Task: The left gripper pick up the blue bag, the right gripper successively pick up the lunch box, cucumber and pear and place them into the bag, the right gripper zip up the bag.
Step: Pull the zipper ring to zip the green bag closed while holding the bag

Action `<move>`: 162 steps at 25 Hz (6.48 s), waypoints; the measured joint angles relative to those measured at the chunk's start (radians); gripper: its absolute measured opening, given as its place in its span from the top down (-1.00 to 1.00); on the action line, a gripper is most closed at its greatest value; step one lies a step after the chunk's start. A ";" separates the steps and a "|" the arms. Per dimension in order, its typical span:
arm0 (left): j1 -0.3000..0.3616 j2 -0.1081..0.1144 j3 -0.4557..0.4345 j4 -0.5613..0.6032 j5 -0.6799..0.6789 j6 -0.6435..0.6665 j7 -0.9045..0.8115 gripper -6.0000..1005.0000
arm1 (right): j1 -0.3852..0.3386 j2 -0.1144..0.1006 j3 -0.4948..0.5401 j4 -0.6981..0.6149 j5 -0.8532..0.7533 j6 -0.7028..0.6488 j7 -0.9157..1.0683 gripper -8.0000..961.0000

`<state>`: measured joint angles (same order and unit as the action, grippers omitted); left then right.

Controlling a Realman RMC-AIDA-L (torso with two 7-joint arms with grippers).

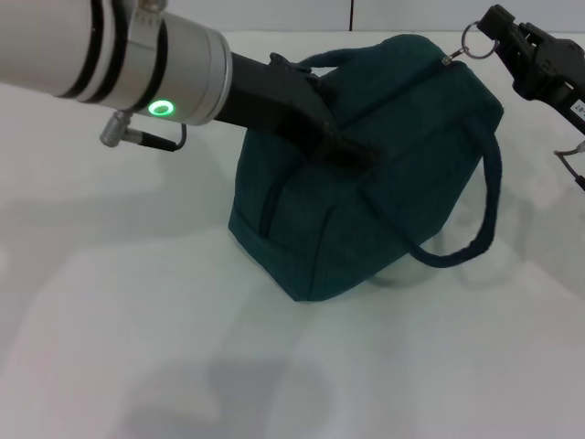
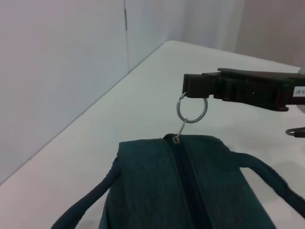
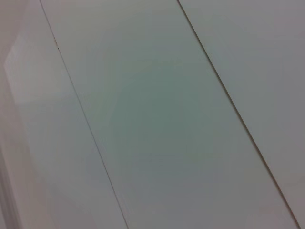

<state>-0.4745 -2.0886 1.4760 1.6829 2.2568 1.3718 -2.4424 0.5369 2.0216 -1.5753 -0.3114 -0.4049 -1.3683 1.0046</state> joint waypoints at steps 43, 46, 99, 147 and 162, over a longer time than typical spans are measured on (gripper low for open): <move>0.090 -0.001 0.017 0.035 -0.111 -0.121 0.192 0.91 | -0.029 -0.003 0.001 0.085 0.144 -0.013 0.137 0.97; 0.095 -0.001 0.017 0.043 -0.120 -0.132 0.206 0.91 | -0.029 -0.001 0.000 0.096 0.145 -0.011 0.174 0.98; -0.063 0.002 0.027 -0.130 -0.106 -0.171 0.138 -0.75 | -0.050 -0.009 -0.007 0.102 0.142 0.020 0.168 0.43; 0.036 -0.002 0.177 -0.017 -0.052 -0.211 0.083 -0.72 | -0.060 -0.009 -0.003 0.104 0.150 0.022 0.180 -0.67; 0.084 -0.002 0.341 -0.005 0.138 -0.377 0.115 -0.64 | -0.061 -0.009 -0.002 0.104 0.152 0.034 0.180 -0.67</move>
<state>-0.3908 -2.0908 1.8172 1.6780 2.3946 0.9949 -2.3270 0.4760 2.0124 -1.5769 -0.2071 -0.2526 -1.3342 1.1842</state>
